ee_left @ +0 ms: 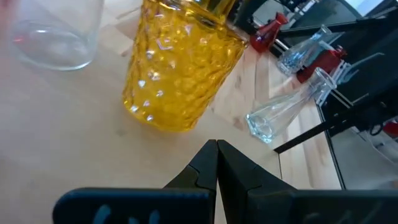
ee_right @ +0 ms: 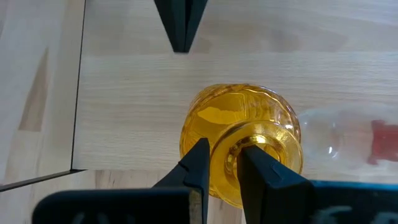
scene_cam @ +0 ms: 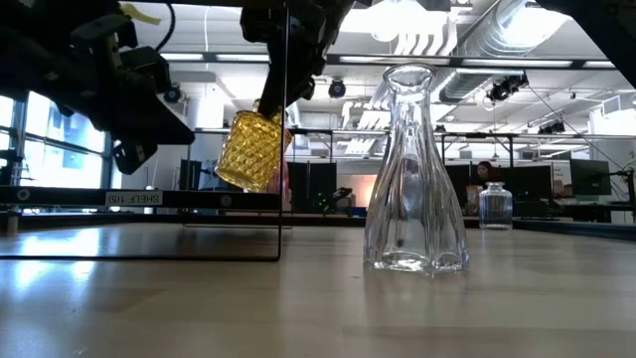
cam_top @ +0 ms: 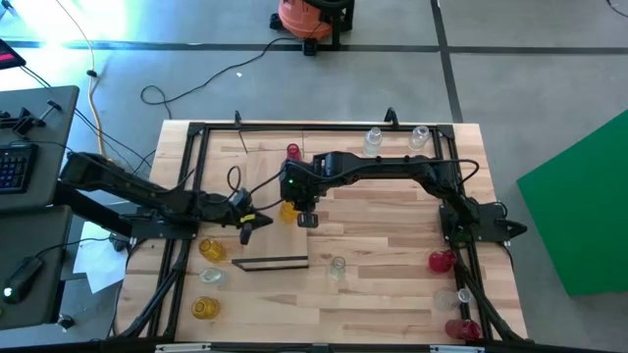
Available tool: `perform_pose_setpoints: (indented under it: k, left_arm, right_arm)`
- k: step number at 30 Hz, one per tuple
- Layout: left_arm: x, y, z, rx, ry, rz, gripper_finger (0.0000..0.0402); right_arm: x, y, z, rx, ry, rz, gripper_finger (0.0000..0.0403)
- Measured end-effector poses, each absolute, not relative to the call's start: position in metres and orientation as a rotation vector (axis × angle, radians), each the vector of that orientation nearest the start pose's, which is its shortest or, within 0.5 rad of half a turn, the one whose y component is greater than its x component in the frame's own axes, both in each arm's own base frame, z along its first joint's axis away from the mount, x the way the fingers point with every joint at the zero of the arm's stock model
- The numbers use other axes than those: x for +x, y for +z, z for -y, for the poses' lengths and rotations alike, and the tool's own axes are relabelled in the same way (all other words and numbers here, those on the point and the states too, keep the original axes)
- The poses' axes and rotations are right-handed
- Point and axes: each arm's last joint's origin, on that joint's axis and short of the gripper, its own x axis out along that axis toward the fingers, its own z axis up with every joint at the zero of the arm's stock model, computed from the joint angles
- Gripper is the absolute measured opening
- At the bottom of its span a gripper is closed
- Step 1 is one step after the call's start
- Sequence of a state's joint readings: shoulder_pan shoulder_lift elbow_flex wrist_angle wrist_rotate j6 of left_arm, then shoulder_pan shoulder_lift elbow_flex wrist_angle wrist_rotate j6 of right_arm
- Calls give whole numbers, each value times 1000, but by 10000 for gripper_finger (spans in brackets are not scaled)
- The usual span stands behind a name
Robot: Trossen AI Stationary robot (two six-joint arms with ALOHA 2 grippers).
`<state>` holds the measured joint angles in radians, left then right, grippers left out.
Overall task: Sort vases onto shelf
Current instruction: Put the top right yellow vase on the shelf
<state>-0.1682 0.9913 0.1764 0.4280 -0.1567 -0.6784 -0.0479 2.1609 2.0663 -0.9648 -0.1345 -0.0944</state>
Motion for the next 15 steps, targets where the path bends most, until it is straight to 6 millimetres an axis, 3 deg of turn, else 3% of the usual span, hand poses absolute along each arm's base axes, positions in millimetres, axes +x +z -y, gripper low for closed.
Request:
perform_pose_setpoints:
  k: [15]
  left_arm:
    - [222,144,14,-576,90,-457,0]
  right_arm:
    - [464,276,18,11,127,-1046,35]
